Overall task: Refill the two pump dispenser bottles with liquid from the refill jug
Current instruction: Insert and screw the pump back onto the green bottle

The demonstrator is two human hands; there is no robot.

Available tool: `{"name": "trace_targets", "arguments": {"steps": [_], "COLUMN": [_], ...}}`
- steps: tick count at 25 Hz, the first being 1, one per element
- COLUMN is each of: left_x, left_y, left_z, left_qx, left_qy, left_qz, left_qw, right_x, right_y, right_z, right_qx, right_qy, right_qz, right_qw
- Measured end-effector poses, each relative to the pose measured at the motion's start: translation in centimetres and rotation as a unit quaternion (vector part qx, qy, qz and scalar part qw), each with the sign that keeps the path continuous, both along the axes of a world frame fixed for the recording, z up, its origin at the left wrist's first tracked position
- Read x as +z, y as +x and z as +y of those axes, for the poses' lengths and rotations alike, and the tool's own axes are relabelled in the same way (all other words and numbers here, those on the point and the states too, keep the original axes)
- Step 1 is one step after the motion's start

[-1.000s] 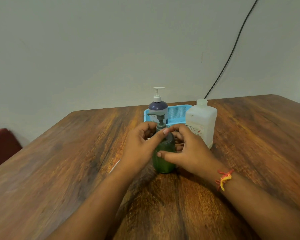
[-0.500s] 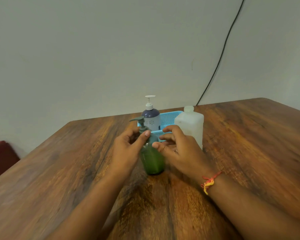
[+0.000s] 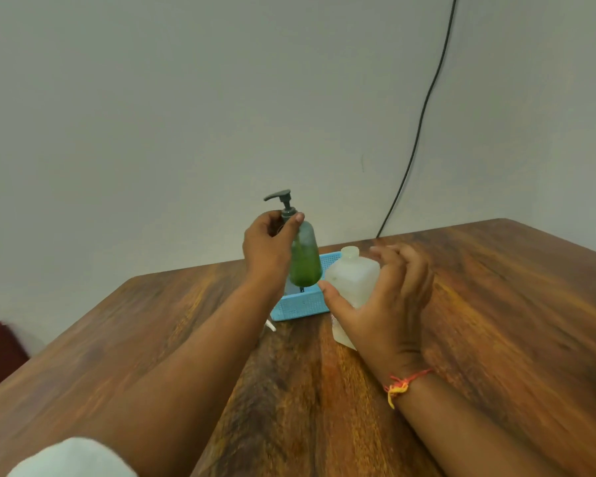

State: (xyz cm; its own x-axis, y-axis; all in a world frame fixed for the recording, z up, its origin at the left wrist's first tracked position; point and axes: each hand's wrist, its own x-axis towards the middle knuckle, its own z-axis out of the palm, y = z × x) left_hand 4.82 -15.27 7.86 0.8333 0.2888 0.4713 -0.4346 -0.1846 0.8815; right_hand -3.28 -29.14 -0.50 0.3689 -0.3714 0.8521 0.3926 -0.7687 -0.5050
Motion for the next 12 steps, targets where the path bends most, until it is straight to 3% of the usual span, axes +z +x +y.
{"name": "trace_targets", "arguments": {"steps": [7,12], "left_x": [-2.3,-3.4], "left_y": [5.1,6.9], "left_z": [-3.5,-5.0], "left_qx": [0.018,0.003], "left_qy": [0.055,0.092], "left_qz": [0.062,0.085], "left_qw": [0.996,0.992], "right_x": [-1.7,-2.1], "right_y": [1.7,2.2], "right_z": [-0.5,-0.5], "right_qx": [-0.034,-0.018], "right_qy": [-0.013,-0.034], "right_qz": [0.133,0.170], "right_qw": [0.990,0.985]}}
